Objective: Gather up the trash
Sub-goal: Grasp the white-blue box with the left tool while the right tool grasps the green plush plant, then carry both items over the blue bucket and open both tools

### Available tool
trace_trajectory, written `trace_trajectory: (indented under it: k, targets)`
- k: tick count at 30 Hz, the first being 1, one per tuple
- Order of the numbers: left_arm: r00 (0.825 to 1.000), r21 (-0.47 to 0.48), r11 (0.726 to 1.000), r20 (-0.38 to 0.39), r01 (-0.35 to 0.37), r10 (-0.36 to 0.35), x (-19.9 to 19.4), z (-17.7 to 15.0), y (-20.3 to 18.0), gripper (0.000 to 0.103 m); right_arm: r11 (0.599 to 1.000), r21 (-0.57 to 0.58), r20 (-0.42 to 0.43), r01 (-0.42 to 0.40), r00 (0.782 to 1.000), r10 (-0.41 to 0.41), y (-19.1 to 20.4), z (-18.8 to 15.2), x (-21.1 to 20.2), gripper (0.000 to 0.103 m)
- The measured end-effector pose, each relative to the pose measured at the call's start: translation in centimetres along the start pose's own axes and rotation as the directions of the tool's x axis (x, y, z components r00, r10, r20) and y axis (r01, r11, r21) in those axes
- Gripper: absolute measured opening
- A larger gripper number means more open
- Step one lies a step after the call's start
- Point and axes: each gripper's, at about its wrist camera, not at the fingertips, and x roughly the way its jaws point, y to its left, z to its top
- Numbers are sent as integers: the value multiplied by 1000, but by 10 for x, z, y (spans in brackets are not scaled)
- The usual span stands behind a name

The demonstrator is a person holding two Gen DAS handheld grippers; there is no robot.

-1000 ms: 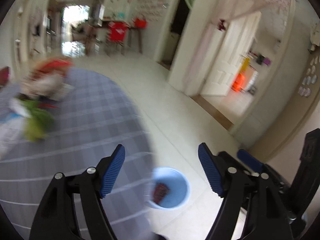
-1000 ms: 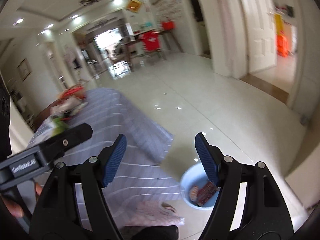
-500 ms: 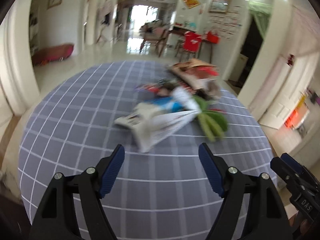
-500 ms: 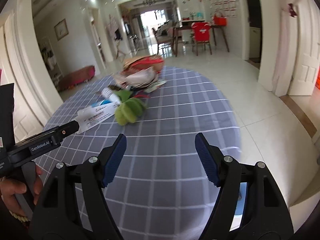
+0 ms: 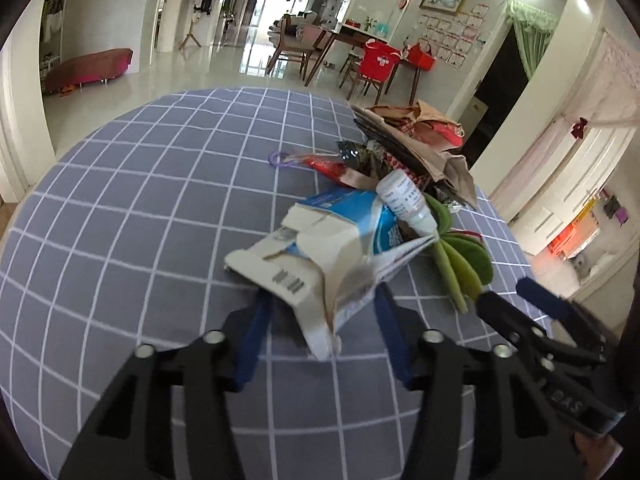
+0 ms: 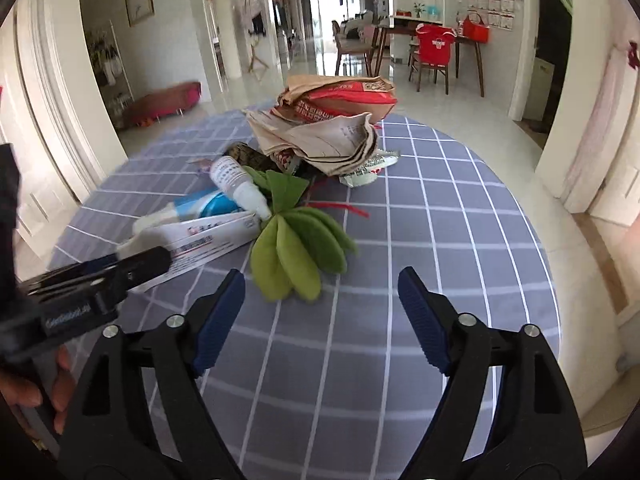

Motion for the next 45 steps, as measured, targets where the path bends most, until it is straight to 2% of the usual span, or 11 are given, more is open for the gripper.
trace_trajectory:
  k: [3, 6, 8, 9, 10, 12, 18, 23, 32, 37, 45]
  targets:
    - [999, 4, 999, -18, 45, -45, 6, 1, 0, 24, 999, -33, -29, -16, 999, 15, 6, 14, 19, 79]
    - [997, 20, 997, -2, 81, -81, 2, -2, 0, 13, 998, -67, -54, -5, 999, 2, 10, 21, 33, 79]
    - [997, 31, 997, 21, 68, -69, -5, -6, 1, 10, 997, -71, -82, -29, 996, 23, 10, 23, 42, 61]
    - [998, 31, 997, 27, 64, -65, -9, -8, 2, 9, 997, -68, -95, -42, 995, 36, 8, 23, 44, 43]
    - [998, 30, 998, 38, 54, -55, -13, -10, 3, 8, 997, -65, -102, -44, 994, 37, 9, 25, 48, 31]
    - [998, 38, 999, 58, 35, -37, -24, -13, 6, 8, 997, -75, -96, -32, 995, 25, 8, 26, 47, 17]
    - [993, 38, 999, 120, 17, -22, -61, -22, 4, 8, 998, -35, -30, -51, 998, 50, 1, 17, 18, 14]
    - [984, 55, 998, 174, 25, -35, -94, -28, -11, 8, 998, -9, 43, -63, 997, 63, -9, 12, -23, 13]
    - [974, 152, 985, 201, 75, -105, -119, -37, -76, 8, 997, 59, 167, -56, 985, 46, -46, -10, -102, 13]
    - [971, 229, 965, 171, 127, -169, -114, -50, -131, 8, 990, 137, 222, -33, 975, 1, -92, -32, -142, 13]
    - [963, 368, 897, 19, 245, -271, -68, -85, -248, 8, 944, 316, 229, 92, 958, -170, -192, -98, -183, 13]
